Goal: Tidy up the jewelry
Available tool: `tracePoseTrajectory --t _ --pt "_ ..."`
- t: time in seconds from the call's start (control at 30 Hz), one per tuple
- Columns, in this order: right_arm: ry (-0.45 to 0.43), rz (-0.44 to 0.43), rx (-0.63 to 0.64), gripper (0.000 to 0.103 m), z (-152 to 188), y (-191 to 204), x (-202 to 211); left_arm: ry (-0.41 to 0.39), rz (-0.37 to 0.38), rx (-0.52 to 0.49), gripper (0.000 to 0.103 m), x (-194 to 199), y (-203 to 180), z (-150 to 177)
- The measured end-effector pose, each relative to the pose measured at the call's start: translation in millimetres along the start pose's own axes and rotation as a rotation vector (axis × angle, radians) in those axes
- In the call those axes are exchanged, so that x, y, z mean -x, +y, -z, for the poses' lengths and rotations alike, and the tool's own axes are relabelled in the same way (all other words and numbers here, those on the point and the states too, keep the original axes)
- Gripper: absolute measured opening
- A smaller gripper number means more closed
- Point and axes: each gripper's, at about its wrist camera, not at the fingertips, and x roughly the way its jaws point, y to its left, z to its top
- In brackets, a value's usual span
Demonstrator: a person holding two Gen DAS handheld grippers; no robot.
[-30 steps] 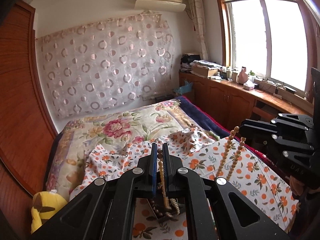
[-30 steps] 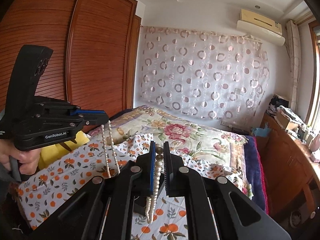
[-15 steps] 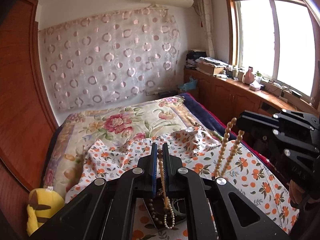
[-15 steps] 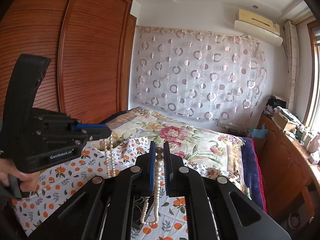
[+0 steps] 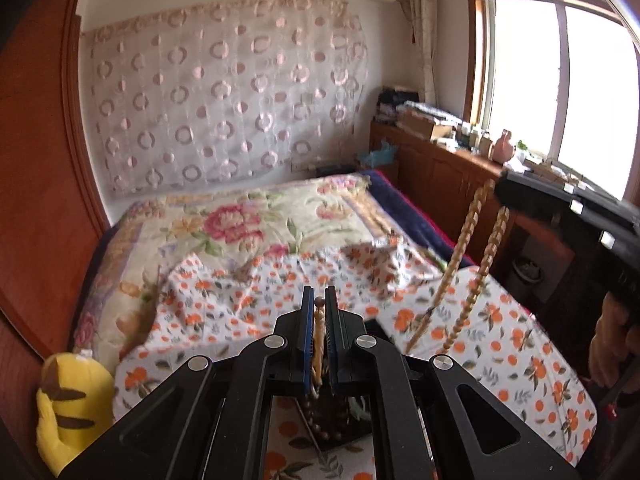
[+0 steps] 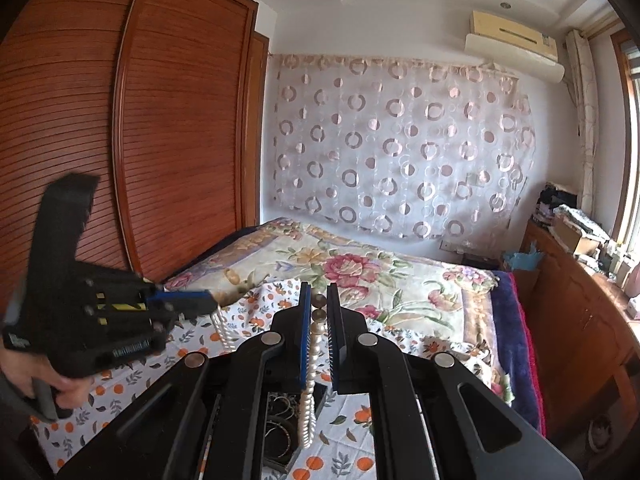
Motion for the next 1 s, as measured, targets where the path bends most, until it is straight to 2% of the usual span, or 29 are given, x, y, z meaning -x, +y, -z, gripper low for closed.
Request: tracePoseTrajectory --t 0.1,0.27,0.57,0.7,0.77,1.0 --pt "0.007 -0.001 -0.002 0.009 2 2 -6 0.03 0.005 0.001 0.005 -9 3 17" --pt "-0.009 -0.016 -0.01 0.009 -4 -1 -7 0.046 -0.005 -0.019 0.014 -8 4 47" --pt "-0.036 -0.021 0.003 0.009 -17 7 -2 0.072 -0.004 -0.033 0.015 2 7 88" --pt "0.021 -0.019 0.021 0.009 -10 12 -12 0.076 0.008 -0.033 0.018 11 7 108" --pt "0.065 -0.028 0.005 0.009 1 12 -21 0.077 0.01 -0.037 0.027 15 5 116" --pt "0.158 -0.034 0.007 0.013 39 17 -38 0.106 0.025 -0.04 0.029 24 -1 150"
